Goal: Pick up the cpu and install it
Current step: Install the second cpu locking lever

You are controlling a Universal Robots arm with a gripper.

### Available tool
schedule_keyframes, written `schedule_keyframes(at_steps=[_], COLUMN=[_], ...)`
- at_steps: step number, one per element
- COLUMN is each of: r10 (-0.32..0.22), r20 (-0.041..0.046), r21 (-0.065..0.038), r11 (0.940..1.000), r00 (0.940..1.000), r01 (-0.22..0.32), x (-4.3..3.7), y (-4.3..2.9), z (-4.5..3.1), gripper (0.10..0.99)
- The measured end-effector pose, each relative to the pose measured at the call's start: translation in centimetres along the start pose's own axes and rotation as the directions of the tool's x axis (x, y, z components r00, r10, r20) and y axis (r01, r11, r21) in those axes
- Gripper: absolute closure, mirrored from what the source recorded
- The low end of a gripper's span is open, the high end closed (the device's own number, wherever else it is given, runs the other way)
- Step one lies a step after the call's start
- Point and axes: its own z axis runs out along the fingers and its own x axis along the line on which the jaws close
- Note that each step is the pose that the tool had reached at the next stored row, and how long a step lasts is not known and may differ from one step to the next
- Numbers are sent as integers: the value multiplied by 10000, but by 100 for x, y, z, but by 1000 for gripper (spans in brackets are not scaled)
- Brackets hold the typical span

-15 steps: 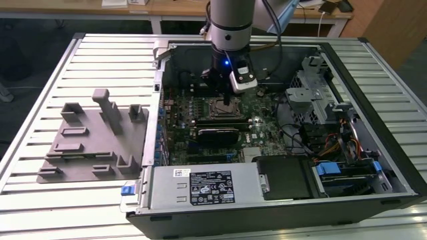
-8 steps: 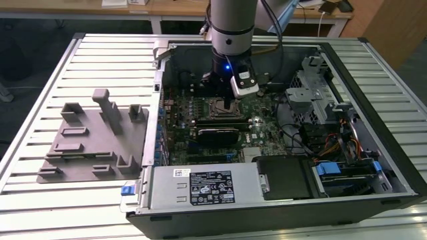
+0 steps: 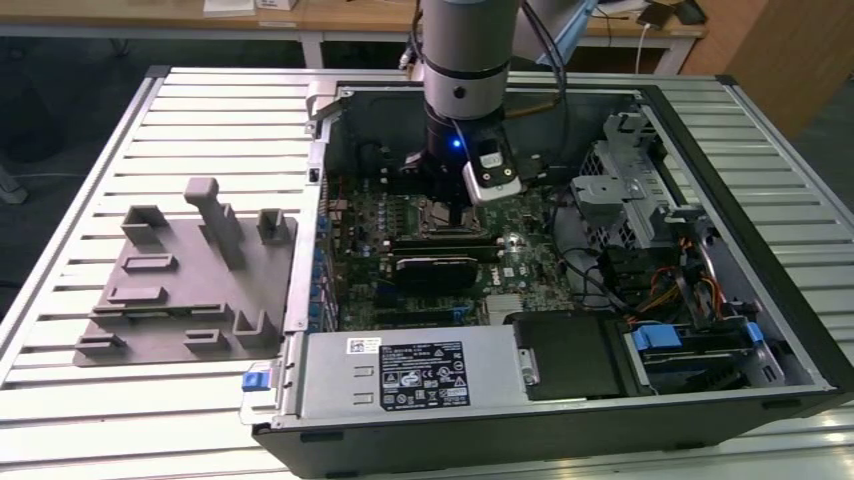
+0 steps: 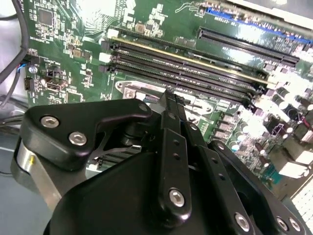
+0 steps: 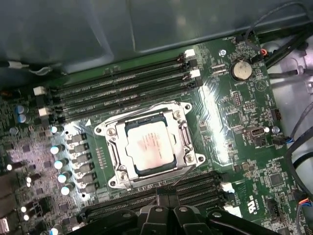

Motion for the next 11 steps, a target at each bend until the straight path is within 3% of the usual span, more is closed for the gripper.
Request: schedule_keyframes(at_steps=[5, 11], r10=[-278, -467], r20=[-52, -78], r21=[-2, -2], r11=[9996, 9989], r00=[9996, 9989], r01=[278, 467], x=[3, 69], y=[-19, -45], z=[25, 64], gripper=[980, 980])
